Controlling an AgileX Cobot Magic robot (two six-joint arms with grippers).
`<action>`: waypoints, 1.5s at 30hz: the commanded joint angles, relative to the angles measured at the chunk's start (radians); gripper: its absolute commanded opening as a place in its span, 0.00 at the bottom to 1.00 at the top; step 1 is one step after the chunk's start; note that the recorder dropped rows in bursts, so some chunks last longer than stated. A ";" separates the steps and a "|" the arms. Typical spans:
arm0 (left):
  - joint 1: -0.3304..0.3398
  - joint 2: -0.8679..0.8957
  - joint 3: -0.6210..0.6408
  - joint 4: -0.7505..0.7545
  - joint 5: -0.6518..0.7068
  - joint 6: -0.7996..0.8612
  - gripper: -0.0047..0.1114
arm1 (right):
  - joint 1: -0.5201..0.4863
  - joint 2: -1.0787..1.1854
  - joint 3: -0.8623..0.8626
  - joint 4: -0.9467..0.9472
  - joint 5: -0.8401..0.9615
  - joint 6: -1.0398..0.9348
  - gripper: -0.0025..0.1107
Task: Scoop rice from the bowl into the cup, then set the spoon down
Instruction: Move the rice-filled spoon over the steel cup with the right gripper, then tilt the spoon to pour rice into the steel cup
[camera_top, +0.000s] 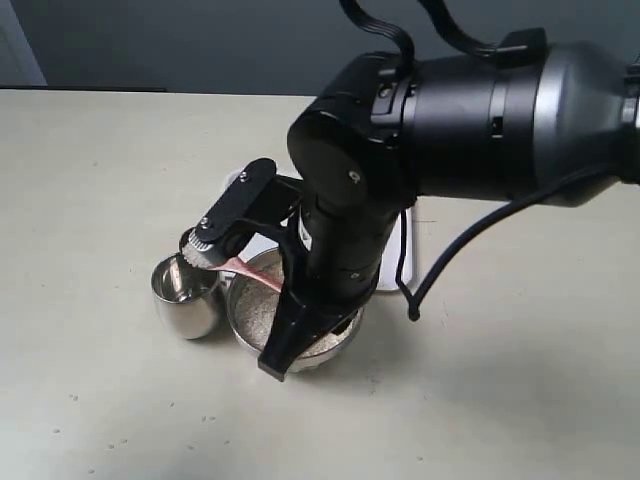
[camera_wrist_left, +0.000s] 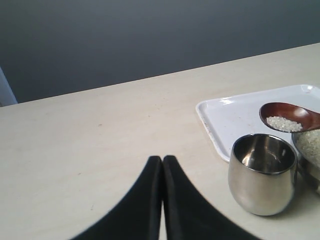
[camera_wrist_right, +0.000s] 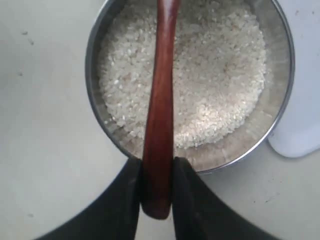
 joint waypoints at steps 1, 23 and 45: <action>-0.005 -0.004 -0.002 0.002 -0.012 -0.003 0.04 | -0.005 0.005 -0.008 -0.001 -0.036 -0.009 0.02; -0.005 -0.004 -0.002 -0.001 -0.012 -0.003 0.04 | 0.056 0.054 -0.008 -0.235 -0.073 -0.029 0.02; -0.005 -0.004 -0.002 -0.001 -0.012 -0.003 0.04 | 0.079 0.065 -0.006 -0.470 -0.106 -0.026 0.02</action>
